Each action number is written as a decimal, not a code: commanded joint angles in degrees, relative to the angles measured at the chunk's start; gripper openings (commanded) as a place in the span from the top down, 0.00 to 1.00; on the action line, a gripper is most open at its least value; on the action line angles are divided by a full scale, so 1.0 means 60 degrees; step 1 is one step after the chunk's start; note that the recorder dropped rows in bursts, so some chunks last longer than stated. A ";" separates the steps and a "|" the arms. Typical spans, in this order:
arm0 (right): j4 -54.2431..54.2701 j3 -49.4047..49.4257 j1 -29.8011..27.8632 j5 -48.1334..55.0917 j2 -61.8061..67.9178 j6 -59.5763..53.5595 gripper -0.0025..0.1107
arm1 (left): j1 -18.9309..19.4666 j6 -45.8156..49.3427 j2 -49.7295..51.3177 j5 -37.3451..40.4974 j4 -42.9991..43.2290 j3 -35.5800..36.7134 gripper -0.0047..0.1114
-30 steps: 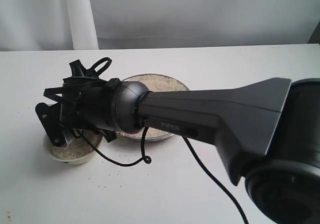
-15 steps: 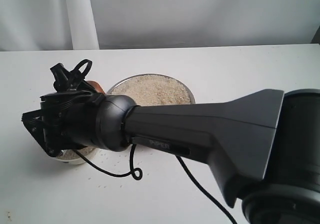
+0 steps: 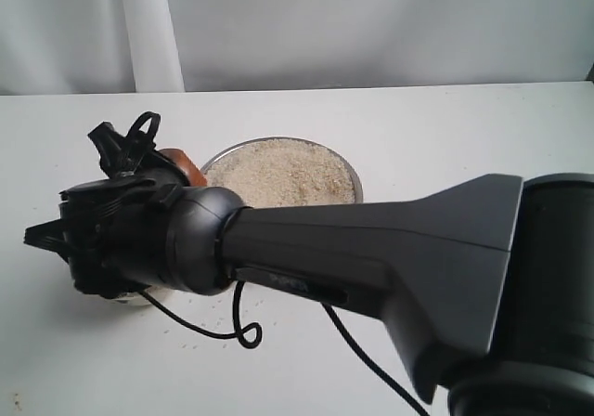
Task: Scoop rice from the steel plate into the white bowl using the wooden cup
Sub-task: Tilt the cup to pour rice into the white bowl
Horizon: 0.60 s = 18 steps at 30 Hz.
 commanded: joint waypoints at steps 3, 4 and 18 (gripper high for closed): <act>-0.0405 -0.0068 0.0333 0.0363 -0.0063 -0.0933 0.98 | -0.0045 -0.0037 -0.0024 -0.0087 -0.0015 -0.0030 0.96; -0.0573 -0.0068 0.0424 0.0502 -0.0063 -0.1024 0.98 | -0.0045 -0.0037 -0.0024 -0.0087 -0.0015 -0.0030 0.96; -0.2327 -0.0068 0.0601 0.0518 -0.0063 -0.1164 0.98 | -0.0045 -0.0037 -0.0024 -0.0087 -0.0015 -0.0030 0.96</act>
